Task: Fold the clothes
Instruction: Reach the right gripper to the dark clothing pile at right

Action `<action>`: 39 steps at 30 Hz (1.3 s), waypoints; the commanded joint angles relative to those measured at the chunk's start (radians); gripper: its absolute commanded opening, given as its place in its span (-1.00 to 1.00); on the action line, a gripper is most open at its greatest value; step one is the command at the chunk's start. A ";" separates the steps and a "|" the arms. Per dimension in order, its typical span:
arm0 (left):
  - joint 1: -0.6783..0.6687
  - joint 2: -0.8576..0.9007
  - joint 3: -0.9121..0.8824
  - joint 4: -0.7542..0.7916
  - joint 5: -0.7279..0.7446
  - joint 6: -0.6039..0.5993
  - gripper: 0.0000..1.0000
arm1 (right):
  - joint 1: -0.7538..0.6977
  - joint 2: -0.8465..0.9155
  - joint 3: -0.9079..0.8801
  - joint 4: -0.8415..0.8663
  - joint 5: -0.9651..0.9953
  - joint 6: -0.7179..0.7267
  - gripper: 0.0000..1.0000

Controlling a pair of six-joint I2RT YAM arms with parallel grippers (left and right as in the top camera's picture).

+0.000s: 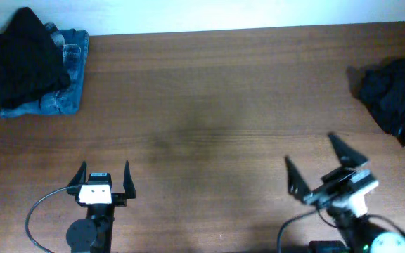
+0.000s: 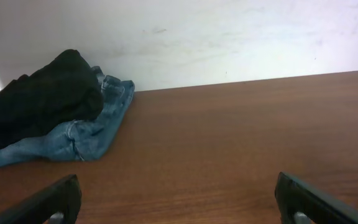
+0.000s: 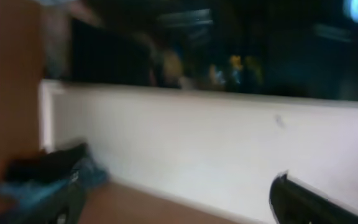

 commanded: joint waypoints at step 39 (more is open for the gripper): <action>0.006 -0.009 -0.002 -0.006 0.011 0.013 0.98 | -0.828 1.645 1.123 -0.726 0.201 -0.124 0.97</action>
